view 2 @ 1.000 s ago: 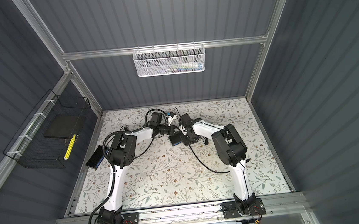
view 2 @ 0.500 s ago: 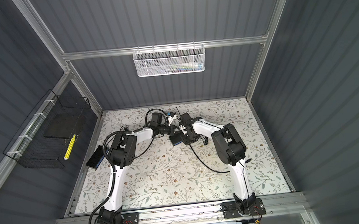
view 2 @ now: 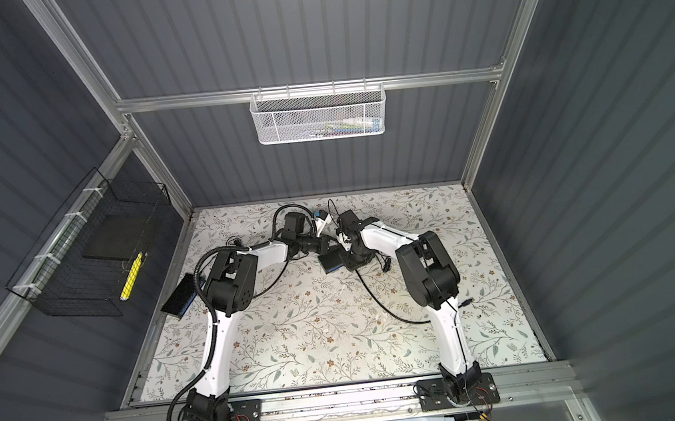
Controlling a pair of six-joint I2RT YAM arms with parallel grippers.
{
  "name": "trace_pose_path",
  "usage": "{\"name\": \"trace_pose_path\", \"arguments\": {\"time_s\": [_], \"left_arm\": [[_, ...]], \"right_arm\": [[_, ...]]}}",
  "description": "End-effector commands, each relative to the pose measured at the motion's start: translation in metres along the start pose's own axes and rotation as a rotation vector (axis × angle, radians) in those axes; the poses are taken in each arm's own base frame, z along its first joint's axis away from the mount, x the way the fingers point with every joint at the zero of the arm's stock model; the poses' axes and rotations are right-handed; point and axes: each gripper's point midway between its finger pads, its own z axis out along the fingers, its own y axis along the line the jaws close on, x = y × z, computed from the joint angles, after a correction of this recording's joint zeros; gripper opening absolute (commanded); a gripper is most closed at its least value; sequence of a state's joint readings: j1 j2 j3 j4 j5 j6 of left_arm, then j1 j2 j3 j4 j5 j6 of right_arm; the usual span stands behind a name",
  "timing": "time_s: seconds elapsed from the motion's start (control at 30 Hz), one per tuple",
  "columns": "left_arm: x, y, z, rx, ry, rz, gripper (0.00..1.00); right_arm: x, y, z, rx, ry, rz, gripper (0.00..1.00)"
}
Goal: Insert the plug into the switch port
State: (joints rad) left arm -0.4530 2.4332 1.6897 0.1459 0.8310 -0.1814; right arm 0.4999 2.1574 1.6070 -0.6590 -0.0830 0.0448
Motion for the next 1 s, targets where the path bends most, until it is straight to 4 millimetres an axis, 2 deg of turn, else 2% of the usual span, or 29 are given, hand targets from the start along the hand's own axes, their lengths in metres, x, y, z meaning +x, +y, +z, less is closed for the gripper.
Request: {"name": "trace_pose_path", "arguments": {"time_s": [0.0,0.23,0.37,0.53,0.7,0.87,0.97], "left_arm": [[0.098,-0.066,0.043,0.213,0.282,-0.201,0.13],[0.099,-0.066,0.044,0.205,0.284,-0.194,0.13],[0.092,-0.057,0.041,0.163,0.275,-0.189,0.13],[0.074,-0.045,0.031,0.130,0.238,-0.177,0.13],[0.067,-0.030,0.023,0.069,0.222,-0.175,0.14],[0.043,-0.005,0.006,-0.015,0.160,-0.166,0.14],[0.020,0.003,-0.006,-0.044,0.111,-0.148,0.20]], "right_arm": [[-0.114,-0.003,-0.029,0.003,-0.424,-0.012,0.07],[-0.118,-0.002,-0.033,0.003,-0.430,-0.028,0.07],[-0.109,-0.003,-0.032,0.007,-0.413,-0.026,0.11],[-0.096,-0.004,-0.030,0.012,-0.401,-0.020,0.11],[-0.085,-0.004,-0.028,0.009,-0.384,-0.016,0.16],[-0.071,-0.006,-0.033,0.021,-0.374,-0.025,0.30],[-0.061,-0.008,-0.035,0.037,-0.362,-0.034,0.36]]}}
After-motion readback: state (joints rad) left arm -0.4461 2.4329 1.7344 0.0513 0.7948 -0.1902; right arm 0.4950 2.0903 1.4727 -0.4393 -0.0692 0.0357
